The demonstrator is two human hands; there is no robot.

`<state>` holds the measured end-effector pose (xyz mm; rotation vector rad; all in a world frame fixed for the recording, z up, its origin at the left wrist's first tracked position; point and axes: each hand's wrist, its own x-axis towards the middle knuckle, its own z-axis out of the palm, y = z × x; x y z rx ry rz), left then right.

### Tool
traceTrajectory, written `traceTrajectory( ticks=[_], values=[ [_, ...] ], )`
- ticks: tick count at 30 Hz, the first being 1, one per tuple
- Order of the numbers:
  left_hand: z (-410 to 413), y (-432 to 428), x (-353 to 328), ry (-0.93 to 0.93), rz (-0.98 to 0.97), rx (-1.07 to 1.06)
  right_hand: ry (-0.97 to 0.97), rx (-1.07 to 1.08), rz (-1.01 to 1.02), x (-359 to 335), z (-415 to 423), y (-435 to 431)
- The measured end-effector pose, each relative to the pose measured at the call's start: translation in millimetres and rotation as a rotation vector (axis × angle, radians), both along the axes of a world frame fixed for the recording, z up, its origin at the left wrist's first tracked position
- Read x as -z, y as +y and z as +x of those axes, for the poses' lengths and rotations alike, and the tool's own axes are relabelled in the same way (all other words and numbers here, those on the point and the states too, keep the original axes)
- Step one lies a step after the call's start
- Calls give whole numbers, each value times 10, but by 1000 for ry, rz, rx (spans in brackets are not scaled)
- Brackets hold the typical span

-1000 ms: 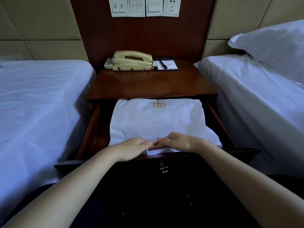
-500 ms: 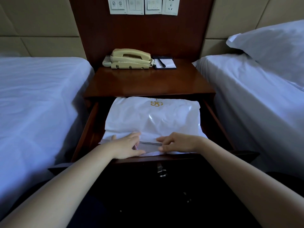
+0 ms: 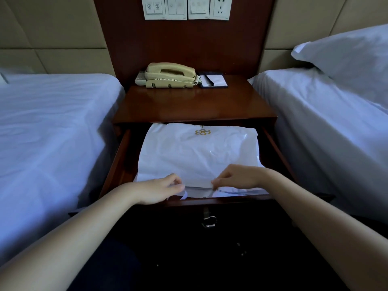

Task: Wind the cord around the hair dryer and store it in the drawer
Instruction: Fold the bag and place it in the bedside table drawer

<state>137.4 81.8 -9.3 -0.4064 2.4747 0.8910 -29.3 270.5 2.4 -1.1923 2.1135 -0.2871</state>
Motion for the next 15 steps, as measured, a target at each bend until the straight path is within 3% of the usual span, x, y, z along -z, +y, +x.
traceTrajectory(
  ticks=[5, 9, 12, 15],
  values=[
    [176, 271, -132, 62, -56, 29, 38, 63, -175, 68, 120, 222],
    [287, 397, -184, 200, -478, 171, -20, 64, -179, -13, 257, 357],
    [301, 379, -125, 364, -620, 188, 198, -23, -103, -10, 303, 398],
    [210, 320, -109, 359, -634, 158, 446, -58, -154, 22, 273, 368]
  ],
)
